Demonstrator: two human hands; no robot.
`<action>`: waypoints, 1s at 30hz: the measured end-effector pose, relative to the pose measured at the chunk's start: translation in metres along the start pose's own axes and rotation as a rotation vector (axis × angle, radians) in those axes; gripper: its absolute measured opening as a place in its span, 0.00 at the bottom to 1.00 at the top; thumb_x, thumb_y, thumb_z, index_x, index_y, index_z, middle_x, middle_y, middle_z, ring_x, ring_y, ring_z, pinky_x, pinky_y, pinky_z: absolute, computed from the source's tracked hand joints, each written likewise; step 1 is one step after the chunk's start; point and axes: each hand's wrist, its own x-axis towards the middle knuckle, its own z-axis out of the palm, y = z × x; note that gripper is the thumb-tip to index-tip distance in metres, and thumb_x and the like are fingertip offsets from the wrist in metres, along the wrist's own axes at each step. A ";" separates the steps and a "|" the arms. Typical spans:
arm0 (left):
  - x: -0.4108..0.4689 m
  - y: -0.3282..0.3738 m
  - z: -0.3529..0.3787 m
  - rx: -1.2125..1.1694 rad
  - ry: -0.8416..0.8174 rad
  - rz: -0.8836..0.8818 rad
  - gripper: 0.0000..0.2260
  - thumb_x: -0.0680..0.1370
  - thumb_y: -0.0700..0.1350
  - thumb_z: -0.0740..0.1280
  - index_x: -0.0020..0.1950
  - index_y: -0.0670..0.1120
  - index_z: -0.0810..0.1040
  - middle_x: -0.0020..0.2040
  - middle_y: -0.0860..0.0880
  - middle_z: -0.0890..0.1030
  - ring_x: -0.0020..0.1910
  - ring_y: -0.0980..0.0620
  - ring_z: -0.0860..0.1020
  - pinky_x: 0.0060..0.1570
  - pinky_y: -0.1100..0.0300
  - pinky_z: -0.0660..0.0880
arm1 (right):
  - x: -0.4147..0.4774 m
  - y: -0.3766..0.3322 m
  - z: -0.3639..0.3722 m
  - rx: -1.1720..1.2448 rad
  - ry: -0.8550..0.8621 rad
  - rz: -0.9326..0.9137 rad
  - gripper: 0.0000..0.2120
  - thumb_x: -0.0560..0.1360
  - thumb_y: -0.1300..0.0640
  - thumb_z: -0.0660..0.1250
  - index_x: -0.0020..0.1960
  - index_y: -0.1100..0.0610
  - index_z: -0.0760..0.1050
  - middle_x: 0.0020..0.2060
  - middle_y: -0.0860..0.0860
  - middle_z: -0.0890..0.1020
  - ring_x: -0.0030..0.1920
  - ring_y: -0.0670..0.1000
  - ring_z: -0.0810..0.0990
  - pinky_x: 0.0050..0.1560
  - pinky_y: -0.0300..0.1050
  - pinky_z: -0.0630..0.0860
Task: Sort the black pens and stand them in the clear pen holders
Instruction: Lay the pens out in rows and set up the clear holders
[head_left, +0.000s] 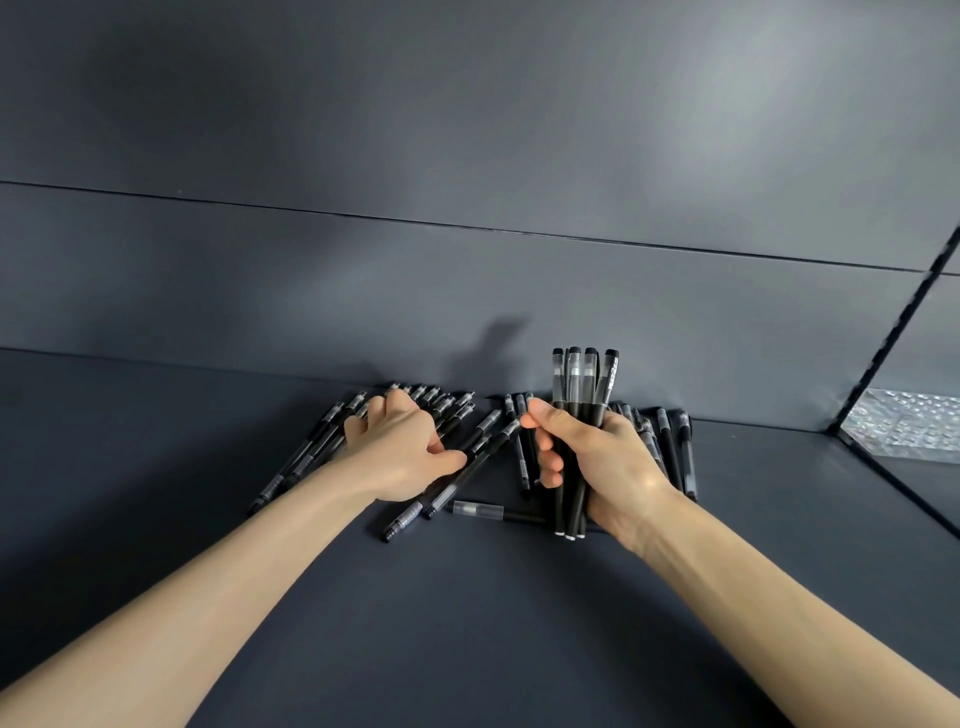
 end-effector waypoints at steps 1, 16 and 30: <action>-0.002 0.000 -0.002 -0.011 0.057 0.016 0.12 0.78 0.57 0.62 0.41 0.51 0.75 0.58 0.49 0.65 0.62 0.46 0.61 0.54 0.55 0.56 | 0.000 -0.001 0.000 -0.002 0.010 -0.003 0.09 0.75 0.59 0.68 0.44 0.66 0.77 0.27 0.51 0.70 0.23 0.46 0.65 0.22 0.37 0.63; -0.028 0.018 0.011 -0.149 -0.014 0.566 0.07 0.74 0.54 0.69 0.48 0.53 0.79 0.43 0.58 0.74 0.44 0.59 0.70 0.49 0.63 0.68 | -0.004 -0.022 -0.027 -0.007 0.218 -0.137 0.11 0.79 0.59 0.61 0.38 0.60 0.69 0.26 0.53 0.75 0.23 0.49 0.71 0.25 0.41 0.71; -0.030 0.016 -0.021 -1.170 0.133 0.414 0.16 0.66 0.35 0.76 0.50 0.41 0.76 0.37 0.44 0.82 0.34 0.49 0.79 0.38 0.60 0.77 | -0.015 -0.014 -0.013 -0.248 -0.318 -0.033 0.15 0.75 0.53 0.64 0.51 0.66 0.78 0.41 0.57 0.85 0.34 0.47 0.75 0.26 0.37 0.67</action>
